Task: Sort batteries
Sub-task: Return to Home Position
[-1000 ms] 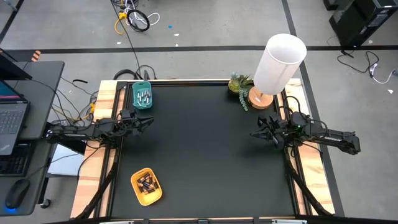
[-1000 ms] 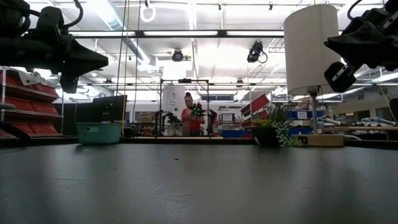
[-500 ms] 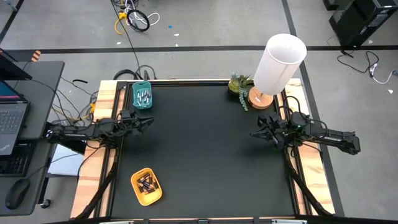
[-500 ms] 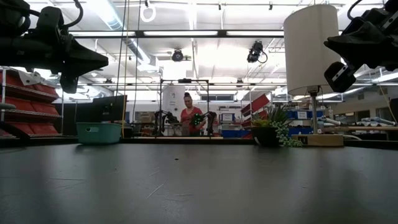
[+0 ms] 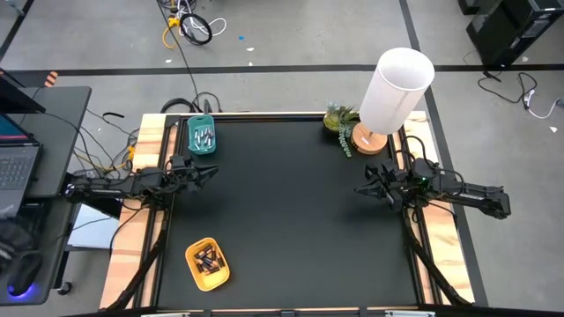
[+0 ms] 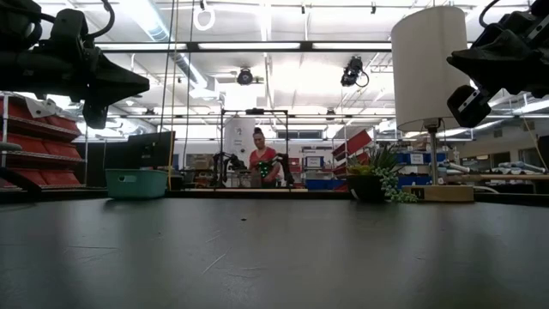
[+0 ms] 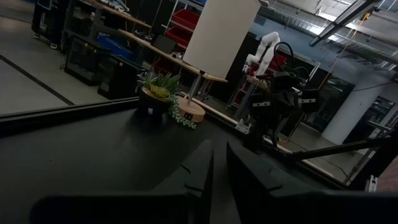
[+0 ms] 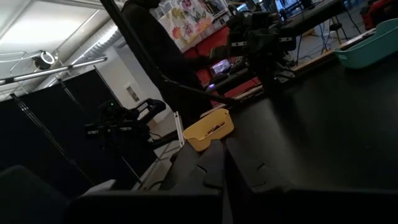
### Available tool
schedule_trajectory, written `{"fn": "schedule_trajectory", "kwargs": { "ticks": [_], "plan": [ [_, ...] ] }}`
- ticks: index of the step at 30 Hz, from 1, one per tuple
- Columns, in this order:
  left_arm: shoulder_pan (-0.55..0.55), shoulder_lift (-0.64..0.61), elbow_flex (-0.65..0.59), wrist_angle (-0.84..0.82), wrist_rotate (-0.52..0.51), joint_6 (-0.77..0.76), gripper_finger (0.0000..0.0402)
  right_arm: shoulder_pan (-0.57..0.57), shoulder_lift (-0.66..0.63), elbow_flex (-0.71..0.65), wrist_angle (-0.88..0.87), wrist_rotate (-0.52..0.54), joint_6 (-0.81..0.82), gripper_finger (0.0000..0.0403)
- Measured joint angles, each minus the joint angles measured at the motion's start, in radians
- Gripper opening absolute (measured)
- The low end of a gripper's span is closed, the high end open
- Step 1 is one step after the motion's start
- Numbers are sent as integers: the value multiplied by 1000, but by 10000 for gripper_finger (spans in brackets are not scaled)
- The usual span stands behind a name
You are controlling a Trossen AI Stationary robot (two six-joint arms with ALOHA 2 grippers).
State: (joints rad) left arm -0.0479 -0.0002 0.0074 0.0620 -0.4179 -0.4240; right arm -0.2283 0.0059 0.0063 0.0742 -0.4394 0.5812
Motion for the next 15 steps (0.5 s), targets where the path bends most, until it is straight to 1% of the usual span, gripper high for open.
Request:
{"fn": "schedule_trajectory", "kwargs": {
  "ticks": [15],
  "plan": [
    [0,0,0,0,0,0,60,0,0,0,0,0,0,2]
  ]
}}
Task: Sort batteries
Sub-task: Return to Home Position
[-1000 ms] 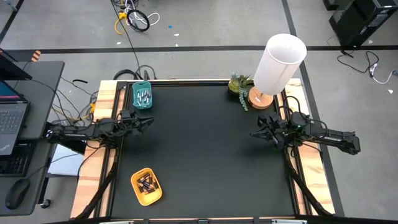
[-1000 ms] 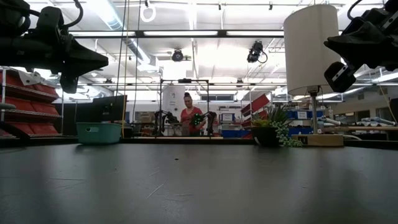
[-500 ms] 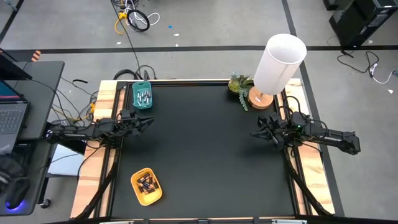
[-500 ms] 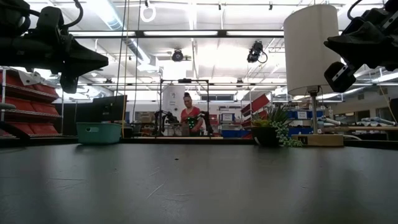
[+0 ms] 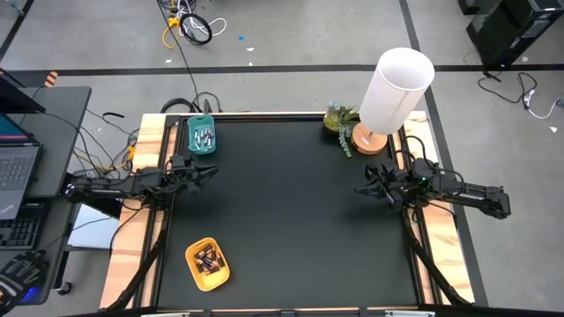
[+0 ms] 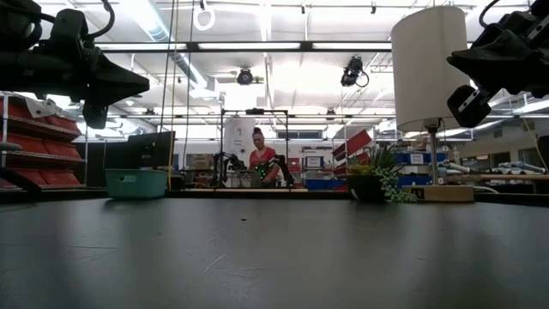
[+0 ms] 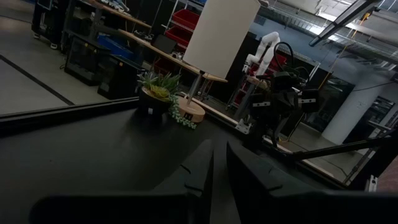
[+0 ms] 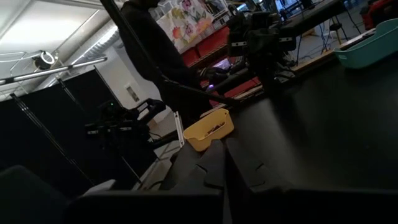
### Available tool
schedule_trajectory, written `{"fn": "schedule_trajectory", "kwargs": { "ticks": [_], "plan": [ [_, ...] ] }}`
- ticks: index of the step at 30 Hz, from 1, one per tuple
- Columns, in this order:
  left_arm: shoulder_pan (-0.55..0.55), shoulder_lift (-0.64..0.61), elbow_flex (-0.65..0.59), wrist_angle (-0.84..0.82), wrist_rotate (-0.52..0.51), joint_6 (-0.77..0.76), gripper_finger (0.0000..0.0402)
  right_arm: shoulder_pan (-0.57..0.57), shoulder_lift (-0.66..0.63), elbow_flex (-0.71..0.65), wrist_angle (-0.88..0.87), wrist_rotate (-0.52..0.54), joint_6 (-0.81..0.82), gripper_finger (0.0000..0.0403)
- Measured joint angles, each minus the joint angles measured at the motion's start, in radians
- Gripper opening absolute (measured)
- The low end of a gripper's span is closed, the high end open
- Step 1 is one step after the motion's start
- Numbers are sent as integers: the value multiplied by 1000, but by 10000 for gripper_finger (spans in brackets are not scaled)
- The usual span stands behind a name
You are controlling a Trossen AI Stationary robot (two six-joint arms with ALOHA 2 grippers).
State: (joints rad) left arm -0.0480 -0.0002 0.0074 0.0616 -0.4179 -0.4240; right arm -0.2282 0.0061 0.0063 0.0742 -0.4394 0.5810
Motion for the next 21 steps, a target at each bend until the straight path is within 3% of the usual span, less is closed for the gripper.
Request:
{"fn": "schedule_trajectory", "kwargs": {
  "ticks": [21],
  "plan": [
    [0,0,0,0,0,0,60,0,0,0,0,0,0,1]
  ]
}}
